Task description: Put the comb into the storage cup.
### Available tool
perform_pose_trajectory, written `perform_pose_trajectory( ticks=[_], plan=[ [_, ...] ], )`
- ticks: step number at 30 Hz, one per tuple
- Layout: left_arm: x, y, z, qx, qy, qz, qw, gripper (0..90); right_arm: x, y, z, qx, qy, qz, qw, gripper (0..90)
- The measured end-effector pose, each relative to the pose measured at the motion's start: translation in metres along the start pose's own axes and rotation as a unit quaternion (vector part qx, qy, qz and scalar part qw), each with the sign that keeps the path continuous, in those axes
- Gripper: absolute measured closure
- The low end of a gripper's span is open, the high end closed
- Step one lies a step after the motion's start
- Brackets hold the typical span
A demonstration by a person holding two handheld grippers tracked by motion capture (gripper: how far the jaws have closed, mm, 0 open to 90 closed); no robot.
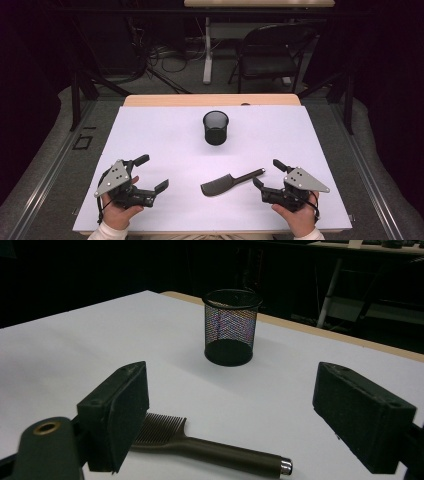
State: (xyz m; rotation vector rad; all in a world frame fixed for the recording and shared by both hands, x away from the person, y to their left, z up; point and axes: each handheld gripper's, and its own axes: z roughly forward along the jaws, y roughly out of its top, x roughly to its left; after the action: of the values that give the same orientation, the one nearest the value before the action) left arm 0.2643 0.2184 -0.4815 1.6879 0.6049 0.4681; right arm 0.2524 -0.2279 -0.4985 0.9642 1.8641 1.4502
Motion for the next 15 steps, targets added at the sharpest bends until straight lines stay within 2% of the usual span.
perform_pose_trajectory(
  ticks=[13, 15],
  plan=[
    [0.0005, -0.0034, -0.0023, 0.005, 0.006, -0.009, 0.9999, 0.4, -0.0047, -0.0014, 0.0075, 0.015, 0.000, -0.001, 0.9999, 15.2],
    [0.0002, -0.0044, -0.0031, 0.008, 0.008, -0.009, 0.9999, 0.4, -0.0058, -0.0022, 0.0097, 0.025, -0.002, 0.000, 0.9997, 16.0]
  ],
)
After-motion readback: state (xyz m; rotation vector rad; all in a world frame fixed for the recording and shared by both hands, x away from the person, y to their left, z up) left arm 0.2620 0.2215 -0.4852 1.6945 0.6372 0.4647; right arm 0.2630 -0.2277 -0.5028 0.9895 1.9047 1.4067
